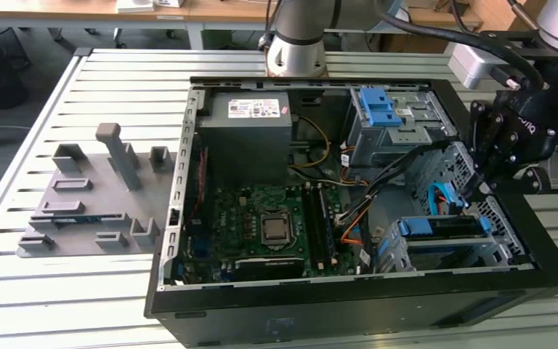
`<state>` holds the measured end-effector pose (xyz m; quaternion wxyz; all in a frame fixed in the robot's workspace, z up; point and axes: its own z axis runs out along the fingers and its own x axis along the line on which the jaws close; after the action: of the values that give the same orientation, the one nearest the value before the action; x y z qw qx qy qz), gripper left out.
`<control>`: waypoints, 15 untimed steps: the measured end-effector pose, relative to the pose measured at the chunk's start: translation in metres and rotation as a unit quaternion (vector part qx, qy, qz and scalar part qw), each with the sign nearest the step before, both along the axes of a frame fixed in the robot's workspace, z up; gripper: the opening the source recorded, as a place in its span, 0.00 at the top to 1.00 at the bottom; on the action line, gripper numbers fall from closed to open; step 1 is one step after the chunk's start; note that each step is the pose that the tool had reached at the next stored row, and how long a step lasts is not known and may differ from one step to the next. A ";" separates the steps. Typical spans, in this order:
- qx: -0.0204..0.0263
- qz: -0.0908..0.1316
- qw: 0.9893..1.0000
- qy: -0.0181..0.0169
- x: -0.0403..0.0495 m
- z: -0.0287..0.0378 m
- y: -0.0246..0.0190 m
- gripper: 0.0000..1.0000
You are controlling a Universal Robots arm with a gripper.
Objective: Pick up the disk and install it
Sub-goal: 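Insert the second disk wire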
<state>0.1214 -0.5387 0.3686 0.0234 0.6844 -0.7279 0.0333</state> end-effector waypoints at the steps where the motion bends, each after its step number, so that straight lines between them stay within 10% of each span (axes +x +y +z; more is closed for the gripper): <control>1: 0.000 0.000 1.000 0.000 -0.0003 0.0007 0.0000 0.89; 7: -0.004 0.000 1.000 0.000 -0.0084 0.0012 0.0000 0.70; 15: -0.011 0.000 1.000 0.000 -0.0156 -0.0062 0.0001 0.70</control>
<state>0.1058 -0.5386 0.3624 0.0311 0.6841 -0.7275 0.0419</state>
